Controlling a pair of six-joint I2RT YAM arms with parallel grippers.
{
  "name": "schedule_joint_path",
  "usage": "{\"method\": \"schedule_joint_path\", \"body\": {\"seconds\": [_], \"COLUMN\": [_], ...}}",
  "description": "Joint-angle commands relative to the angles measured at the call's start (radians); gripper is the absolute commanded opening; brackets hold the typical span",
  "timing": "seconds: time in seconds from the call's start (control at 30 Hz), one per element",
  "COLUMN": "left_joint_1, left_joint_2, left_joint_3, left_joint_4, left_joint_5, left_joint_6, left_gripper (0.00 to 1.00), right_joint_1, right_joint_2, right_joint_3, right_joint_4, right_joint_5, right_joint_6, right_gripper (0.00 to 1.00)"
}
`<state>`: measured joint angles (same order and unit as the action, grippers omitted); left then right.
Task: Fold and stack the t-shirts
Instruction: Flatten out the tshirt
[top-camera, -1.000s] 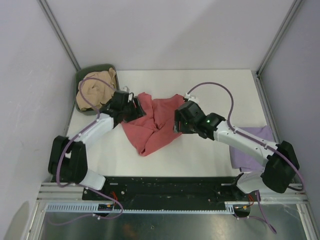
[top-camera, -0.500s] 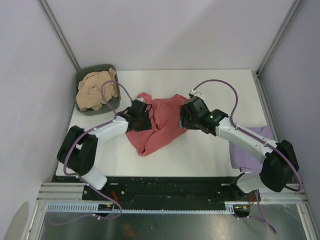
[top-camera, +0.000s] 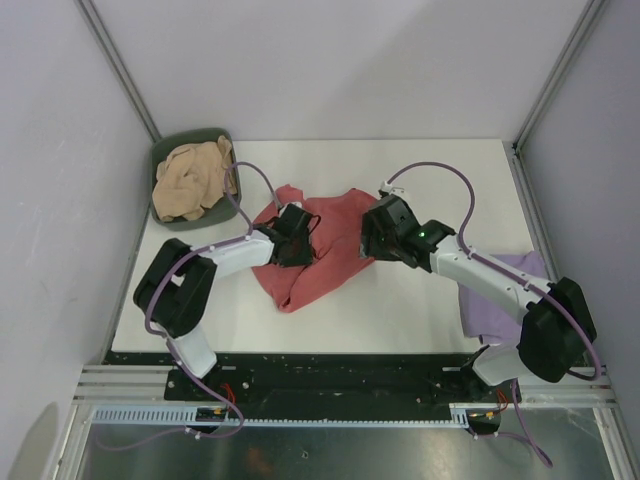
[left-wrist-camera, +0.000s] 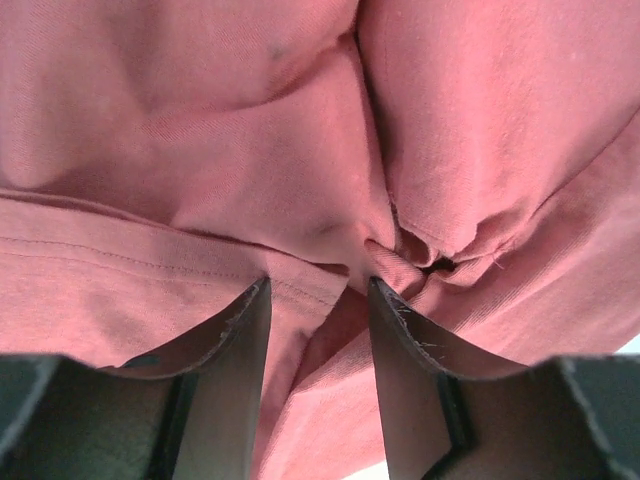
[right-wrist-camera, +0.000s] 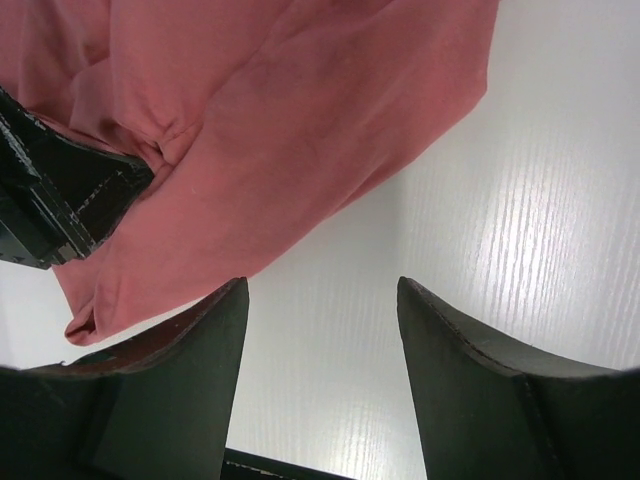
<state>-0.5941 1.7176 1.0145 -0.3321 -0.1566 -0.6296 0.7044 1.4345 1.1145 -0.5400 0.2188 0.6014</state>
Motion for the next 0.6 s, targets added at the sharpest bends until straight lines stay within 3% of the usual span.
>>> {"method": "schedule_joint_path", "body": {"seconds": [0.0,0.27,0.57], "left_joint_1": [-0.012,0.0,0.138], "left_joint_2": [0.018,-0.102,-0.397], "left_joint_3": [0.023,-0.043,-0.234], "left_joint_4": [0.009,-0.01,-0.03], "left_joint_5": [-0.047,-0.145,-0.15], "left_joint_6": [-0.022,-0.046,-0.083], "left_gripper": [0.47,0.31,0.06], "right_joint_1": [-0.011,-0.032,-0.101], "right_joint_2": [0.002,0.032,0.105], "right_joint_3": [-0.01,-0.016,-0.015], "right_joint_4": [0.041,0.065,0.182], "right_joint_5": [-0.006,-0.021,-0.073], "right_joint_6": [-0.008,-0.013,-0.025], "right_gripper": [0.65,0.65,0.65]}}
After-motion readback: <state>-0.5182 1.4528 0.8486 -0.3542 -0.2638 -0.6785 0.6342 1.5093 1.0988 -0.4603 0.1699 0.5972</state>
